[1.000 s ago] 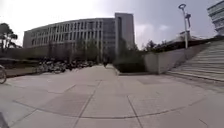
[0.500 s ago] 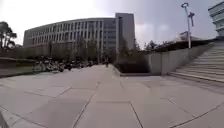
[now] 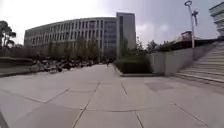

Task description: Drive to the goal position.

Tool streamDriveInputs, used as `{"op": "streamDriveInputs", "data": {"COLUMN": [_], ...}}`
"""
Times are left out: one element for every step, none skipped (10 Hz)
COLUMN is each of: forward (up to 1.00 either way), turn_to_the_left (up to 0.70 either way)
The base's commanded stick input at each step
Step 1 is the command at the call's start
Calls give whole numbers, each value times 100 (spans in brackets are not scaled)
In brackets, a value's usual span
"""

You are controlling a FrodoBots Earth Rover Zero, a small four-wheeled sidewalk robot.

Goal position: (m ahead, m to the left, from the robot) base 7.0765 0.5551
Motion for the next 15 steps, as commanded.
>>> {"op": "streamDriveInputs", "data": {"forward": [60,60,60,60,60,60,60,60,60,60,60,60,60,60,60], "turn_to_the_left": [2,2,2,2,2,2,2,2,2,2,2,2,2,2,2]}}
